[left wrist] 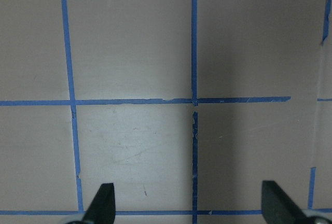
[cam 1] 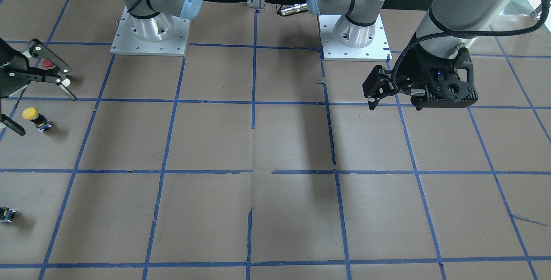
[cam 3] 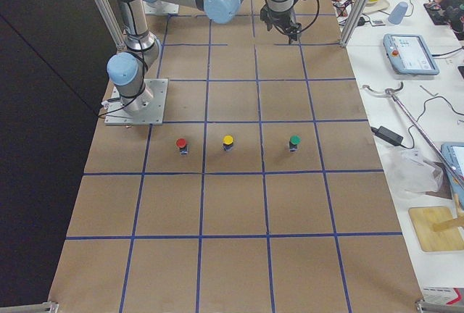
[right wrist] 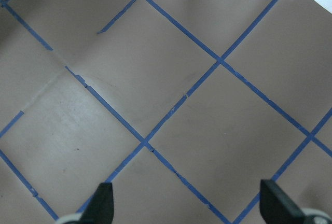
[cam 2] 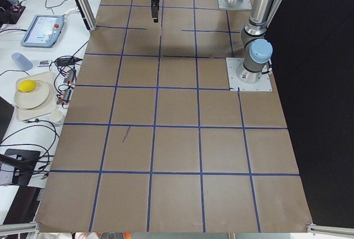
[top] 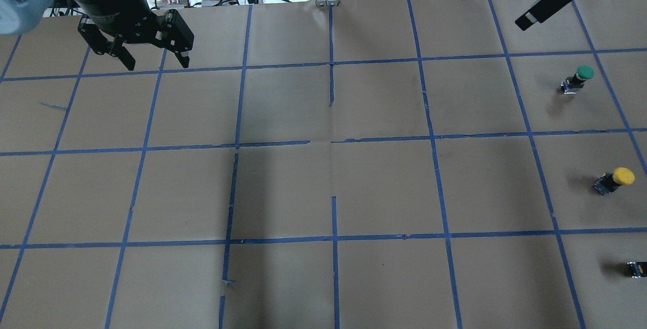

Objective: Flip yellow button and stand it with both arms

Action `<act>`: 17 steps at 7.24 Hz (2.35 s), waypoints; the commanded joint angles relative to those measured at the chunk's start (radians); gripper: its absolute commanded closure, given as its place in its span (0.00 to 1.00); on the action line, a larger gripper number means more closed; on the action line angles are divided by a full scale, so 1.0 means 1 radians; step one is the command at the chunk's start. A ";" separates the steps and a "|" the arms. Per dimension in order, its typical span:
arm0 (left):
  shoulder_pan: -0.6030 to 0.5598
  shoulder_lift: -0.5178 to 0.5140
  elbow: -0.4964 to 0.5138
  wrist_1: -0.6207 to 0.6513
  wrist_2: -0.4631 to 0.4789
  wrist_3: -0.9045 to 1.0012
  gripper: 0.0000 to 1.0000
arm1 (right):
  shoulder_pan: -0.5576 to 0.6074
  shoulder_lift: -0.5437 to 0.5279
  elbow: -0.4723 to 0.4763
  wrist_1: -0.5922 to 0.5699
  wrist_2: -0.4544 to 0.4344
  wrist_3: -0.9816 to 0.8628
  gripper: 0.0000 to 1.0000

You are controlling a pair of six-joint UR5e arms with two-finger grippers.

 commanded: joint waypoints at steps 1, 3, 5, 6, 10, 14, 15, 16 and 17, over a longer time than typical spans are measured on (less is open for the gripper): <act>-0.001 -0.002 0.000 0.000 -0.001 0.000 0.00 | 0.145 -0.004 -0.023 0.003 -0.134 0.360 0.01; -0.001 -0.002 0.000 0.000 -0.001 0.000 0.00 | 0.227 -0.001 -0.025 0.034 -0.319 0.563 0.01; -0.001 -0.002 -0.002 0.000 -0.001 0.000 0.00 | 0.244 0.013 -0.020 0.046 -0.305 0.840 0.01; -0.001 -0.002 0.000 0.000 -0.001 0.000 0.00 | 0.265 0.028 -0.025 0.042 -0.283 0.913 0.01; -0.001 -0.002 0.000 0.000 -0.001 0.000 0.00 | 0.332 0.030 -0.025 0.040 -0.275 1.097 0.00; -0.002 0.001 -0.002 -0.003 0.005 -0.002 0.00 | 0.353 0.008 -0.025 0.062 -0.279 1.101 0.00; -0.001 0.001 0.000 -0.006 0.005 -0.002 0.00 | 0.351 -0.008 -0.025 0.062 -0.278 1.099 0.00; -0.002 0.001 0.000 -0.008 0.005 0.000 0.00 | 0.353 -0.033 -0.014 0.071 -0.278 1.099 0.00; -0.002 0.001 0.000 -0.008 0.005 0.000 0.00 | 0.351 -0.050 -0.014 0.129 -0.278 1.098 0.00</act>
